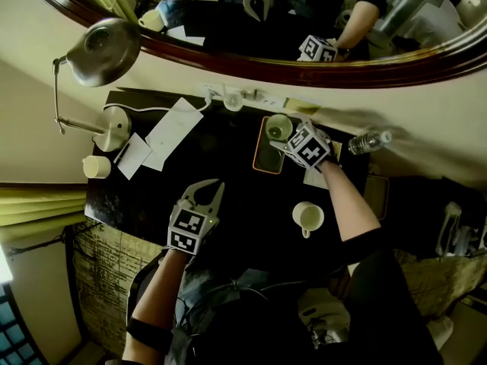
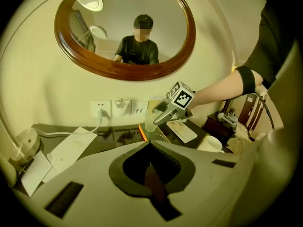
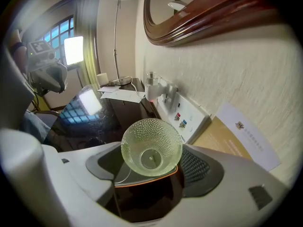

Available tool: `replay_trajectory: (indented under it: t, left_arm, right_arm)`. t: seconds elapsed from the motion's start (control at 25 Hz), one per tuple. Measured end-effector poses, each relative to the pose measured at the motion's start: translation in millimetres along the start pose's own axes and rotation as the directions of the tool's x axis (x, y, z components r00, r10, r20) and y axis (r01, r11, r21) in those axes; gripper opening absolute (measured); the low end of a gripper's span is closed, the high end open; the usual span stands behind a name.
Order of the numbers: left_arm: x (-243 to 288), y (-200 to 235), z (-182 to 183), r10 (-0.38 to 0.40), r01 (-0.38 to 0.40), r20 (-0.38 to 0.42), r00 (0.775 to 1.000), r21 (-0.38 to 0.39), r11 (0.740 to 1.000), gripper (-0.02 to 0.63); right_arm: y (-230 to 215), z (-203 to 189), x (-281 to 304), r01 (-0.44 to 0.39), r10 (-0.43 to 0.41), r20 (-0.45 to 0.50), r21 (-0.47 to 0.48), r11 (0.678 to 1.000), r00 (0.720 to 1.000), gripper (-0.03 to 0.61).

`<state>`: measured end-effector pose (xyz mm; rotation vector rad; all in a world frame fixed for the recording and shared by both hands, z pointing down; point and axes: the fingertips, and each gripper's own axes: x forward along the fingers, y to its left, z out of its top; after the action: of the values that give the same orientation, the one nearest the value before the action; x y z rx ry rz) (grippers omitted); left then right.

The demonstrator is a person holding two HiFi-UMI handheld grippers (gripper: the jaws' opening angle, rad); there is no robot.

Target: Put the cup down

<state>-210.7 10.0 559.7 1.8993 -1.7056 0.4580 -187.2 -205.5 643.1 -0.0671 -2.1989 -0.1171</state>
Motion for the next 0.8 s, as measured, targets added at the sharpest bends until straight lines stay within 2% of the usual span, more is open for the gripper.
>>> replay_trajectory:
  t: [0.4, 0.8]
  left_arm:
    - [-1, -8, -1, -0.019, 0.019, 0.003, 1.000, 0.026, 0.999, 0.000]
    - [-16, -22, -1, -0.048, 0.048, 0.002, 0.999, 0.047, 0.998, 0.000]
  right_arm:
    - [34, 6, -23, -0.008, 0.009, 0.028, -0.062, 0.998, 1.000, 0.383]
    - [128, 2, -52, -0.081, 0.085, 0.056, -0.065, 0.995, 0.995, 0.385]
